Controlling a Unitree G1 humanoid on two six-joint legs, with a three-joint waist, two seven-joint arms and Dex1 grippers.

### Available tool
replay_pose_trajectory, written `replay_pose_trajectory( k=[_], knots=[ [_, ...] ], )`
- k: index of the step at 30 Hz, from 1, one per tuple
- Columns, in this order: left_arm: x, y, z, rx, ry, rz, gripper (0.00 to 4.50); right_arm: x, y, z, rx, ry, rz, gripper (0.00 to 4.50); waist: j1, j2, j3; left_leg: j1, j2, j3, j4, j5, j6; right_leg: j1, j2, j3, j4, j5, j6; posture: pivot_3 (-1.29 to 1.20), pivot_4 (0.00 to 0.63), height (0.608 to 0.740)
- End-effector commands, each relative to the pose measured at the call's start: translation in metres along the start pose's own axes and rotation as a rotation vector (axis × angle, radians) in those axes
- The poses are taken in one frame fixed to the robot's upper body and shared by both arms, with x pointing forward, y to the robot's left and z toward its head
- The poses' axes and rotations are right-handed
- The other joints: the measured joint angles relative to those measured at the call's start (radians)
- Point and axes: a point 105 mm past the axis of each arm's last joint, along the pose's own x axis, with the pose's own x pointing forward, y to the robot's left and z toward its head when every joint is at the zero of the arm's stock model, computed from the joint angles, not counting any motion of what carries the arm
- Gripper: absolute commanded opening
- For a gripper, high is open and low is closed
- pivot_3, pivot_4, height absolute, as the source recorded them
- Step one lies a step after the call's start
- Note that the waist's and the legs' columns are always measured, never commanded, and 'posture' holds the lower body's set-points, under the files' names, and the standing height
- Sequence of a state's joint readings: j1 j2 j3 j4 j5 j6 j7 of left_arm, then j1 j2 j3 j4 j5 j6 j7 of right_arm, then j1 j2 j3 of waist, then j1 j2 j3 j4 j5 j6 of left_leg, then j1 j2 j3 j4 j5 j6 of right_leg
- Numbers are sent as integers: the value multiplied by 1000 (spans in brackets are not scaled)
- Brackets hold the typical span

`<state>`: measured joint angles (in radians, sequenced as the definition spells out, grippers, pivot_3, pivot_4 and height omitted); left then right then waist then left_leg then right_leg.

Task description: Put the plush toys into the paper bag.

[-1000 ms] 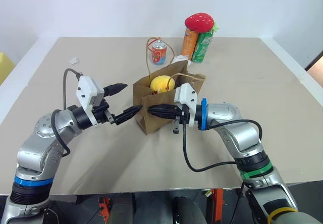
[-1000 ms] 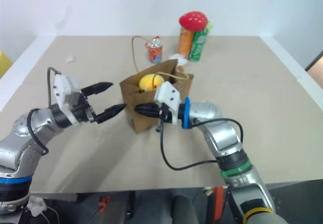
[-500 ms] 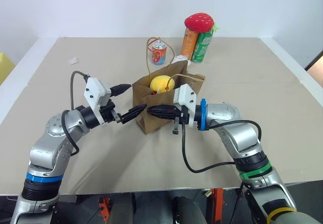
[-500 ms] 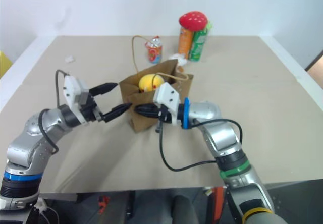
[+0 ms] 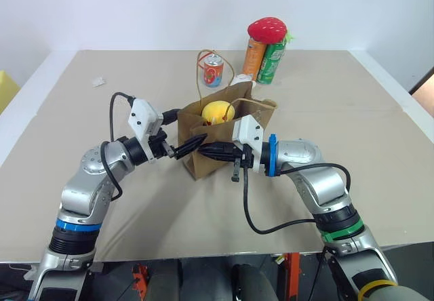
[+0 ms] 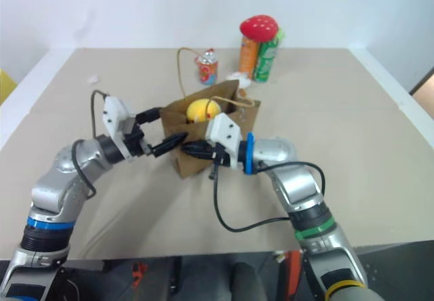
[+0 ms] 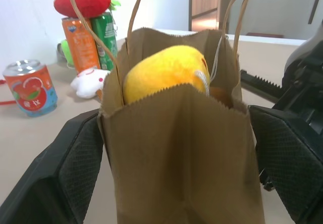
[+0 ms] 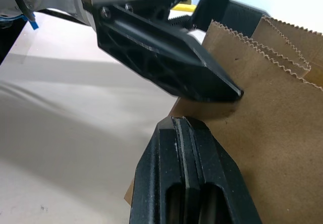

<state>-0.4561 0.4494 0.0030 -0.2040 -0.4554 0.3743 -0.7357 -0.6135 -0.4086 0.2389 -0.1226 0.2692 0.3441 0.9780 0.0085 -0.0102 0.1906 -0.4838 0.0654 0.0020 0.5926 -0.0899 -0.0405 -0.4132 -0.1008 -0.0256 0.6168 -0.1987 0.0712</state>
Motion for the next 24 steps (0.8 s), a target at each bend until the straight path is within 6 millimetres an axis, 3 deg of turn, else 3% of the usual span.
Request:
replay_pose_trajectory(
  k=[1,5,6,10,19,22,24],
  knots=[
    [3,0,9,64,-18,-26,3942,1,-1,11,-33,-26,6,0,0,0,0,0,0,0,0,0,0,0,0,0,0,0,0,0,150,740],
    [3,1,7,66,-24,-22,2058,1,-2,13,-35,-28,9,0,0,0,0,0,0,0,0,0,0,0,0,0,0,0,0,0,150,740],
    [3,1,7,66,-26,-20,1891,1,-2,14,-36,-27,9,0,0,0,0,0,0,0,0,0,0,0,0,0,0,0,0,0,150,740],
    [3,1,7,64,-28,-25,213,1,-3,16,-39,-28,9,0,0,0,0,0,0,0,0,0,0,0,0,0,0,0,0,0,150,740],
    [2,4,5,82,-20,-35,75,-7,-4,24,-42,-40,11,0,0,0,0,0,0,0,0,0,0,0,0,0,0,0,0,0,150,740],
    [0,11,5,106,-14,-35,0,-32,-7,37,-4,-65,32,959,1,0,0,0,0,0,0,0,0,0,0,0,0,0,0,0,150,740],
    [-1,14,5,112,-13,-36,0,-41,-7,41,1,-65,44,1882,2,0,0,0,0,0,0,0,0,1,0,0,0,0,0,0,150,740]
  ],
)
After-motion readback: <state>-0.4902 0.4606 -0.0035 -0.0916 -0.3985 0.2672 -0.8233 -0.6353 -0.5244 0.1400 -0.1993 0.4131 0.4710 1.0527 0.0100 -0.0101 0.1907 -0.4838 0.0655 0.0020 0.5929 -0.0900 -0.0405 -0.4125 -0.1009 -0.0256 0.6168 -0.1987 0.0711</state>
